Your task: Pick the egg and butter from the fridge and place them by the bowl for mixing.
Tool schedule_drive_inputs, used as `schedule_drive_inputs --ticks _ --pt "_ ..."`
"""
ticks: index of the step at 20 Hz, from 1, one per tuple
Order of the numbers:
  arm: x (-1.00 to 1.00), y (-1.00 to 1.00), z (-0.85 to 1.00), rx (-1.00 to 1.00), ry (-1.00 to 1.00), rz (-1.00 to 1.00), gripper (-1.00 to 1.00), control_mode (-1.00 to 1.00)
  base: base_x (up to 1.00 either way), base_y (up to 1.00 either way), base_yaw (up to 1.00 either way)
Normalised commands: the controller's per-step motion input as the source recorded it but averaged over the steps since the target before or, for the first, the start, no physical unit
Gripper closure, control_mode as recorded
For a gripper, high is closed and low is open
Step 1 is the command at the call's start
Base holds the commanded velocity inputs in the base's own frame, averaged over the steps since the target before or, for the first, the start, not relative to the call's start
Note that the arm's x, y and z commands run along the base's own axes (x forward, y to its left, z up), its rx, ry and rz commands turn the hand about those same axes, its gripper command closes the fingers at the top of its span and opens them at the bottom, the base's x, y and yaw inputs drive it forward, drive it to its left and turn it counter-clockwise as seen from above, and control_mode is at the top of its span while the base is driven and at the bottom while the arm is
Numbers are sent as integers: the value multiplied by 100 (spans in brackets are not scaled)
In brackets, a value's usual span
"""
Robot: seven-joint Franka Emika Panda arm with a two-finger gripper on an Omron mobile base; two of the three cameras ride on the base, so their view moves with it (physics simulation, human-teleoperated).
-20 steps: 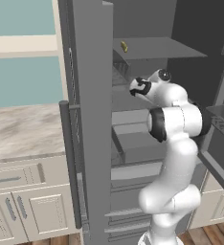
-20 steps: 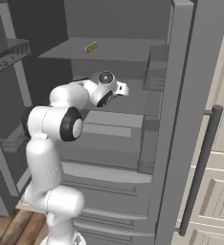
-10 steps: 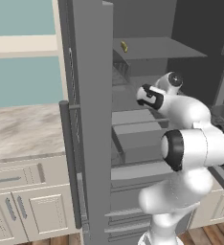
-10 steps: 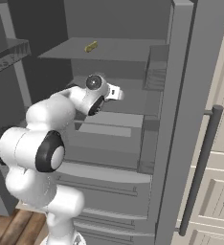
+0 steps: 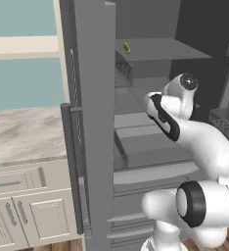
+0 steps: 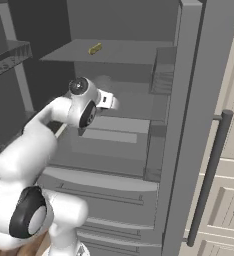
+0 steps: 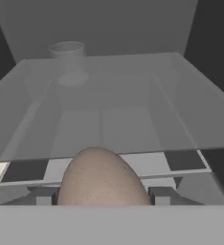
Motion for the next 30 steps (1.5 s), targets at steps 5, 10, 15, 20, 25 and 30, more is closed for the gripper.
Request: schedule_drive_inputs --ticks 5,10,15,20,25,30 --pt "-100 -1 3 0 28 -2 100 -100 0 0 0" --pt "-81 9 7 0 32 -4 100 -100 0 0 0" --pt "-60 0 7 0 20 0 100 -100 0 0 0" --pt "-87 0 3 0 16 0 100 -100 0 0 0" --pt "-80 0 26 0 14 0 100 -100 0 0 0" --pt "-62 11 20 0 1 0 100 -100 0 0 0"
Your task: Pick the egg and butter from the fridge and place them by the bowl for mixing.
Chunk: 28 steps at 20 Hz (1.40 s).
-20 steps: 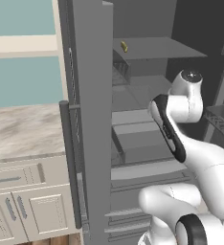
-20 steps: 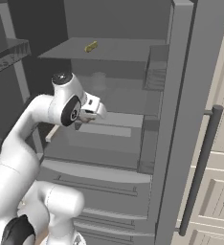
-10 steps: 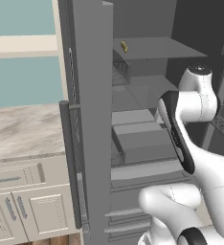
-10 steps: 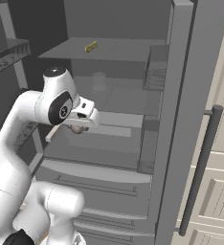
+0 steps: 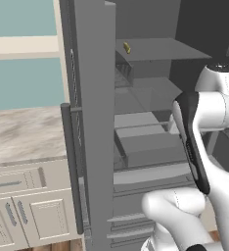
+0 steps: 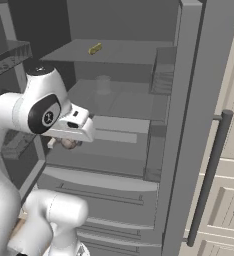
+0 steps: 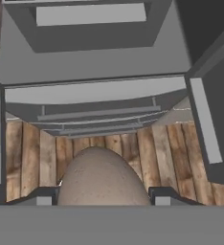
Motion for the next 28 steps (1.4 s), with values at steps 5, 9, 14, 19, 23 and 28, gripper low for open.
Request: schedule_drive_inputs --ticks 5,9,14,19,23,28 --pt "-50 16 27 0 0 0 100 -100 0 0 0" --pt "-47 17 24 0 2 0 100 -100 0 0 0" --pt "-24 4 33 0 2 0 100 -100 0 0 0" --pt "-12 0 25 2 0 0 100 -100 0 0 0" --pt "-32 0 2 4 0 0 100 -100 0 0 0" --pt "-34 0 0 1 0 0 100 -100 0 0 0"
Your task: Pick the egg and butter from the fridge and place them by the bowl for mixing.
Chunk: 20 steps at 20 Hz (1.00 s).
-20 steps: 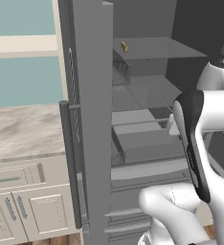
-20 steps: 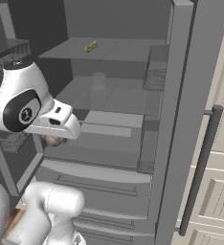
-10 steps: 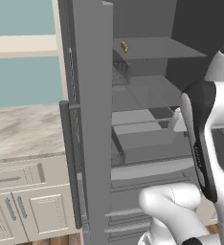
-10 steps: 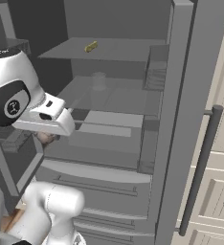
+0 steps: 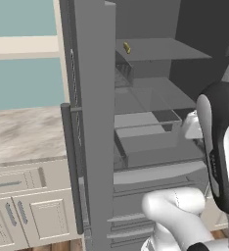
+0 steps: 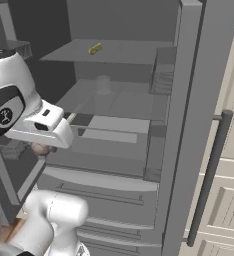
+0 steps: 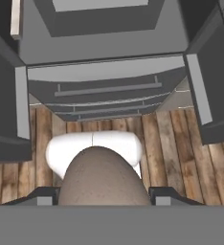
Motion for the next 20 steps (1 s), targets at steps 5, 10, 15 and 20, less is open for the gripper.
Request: schedule_drive_inputs --ticks 5,10,15,20 --pt "-19 0 0 0 0 0 100 -100 0 0 0" --pt "-12 0 0 0 0 0 100 100 -53 -4 0" --pt "0 0 0 0 0 0 100 100 -100 -28 0" --pt "0 0 0 0 0 0 100 100 -75 -10 19"
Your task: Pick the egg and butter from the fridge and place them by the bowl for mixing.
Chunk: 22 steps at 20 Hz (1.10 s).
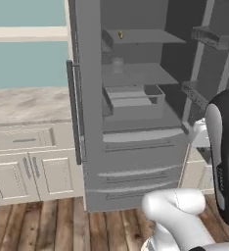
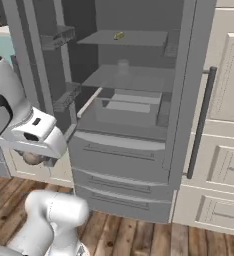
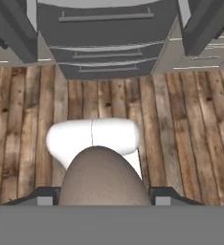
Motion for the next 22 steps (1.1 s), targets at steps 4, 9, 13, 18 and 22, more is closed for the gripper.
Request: schedule_drive_inputs --ticks 4,9,13,18,22 --pt "0 0 0 0 0 0 100 100 0 0 89" --pt "0 0 0 0 0 0 100 100 0 0 100" --pt "0 0 0 0 0 0 100 100 0 0 100" --pt "0 0 0 0 0 0 100 100 0 0 100" --pt "0 0 0 0 0 0 100 100 0 0 100"
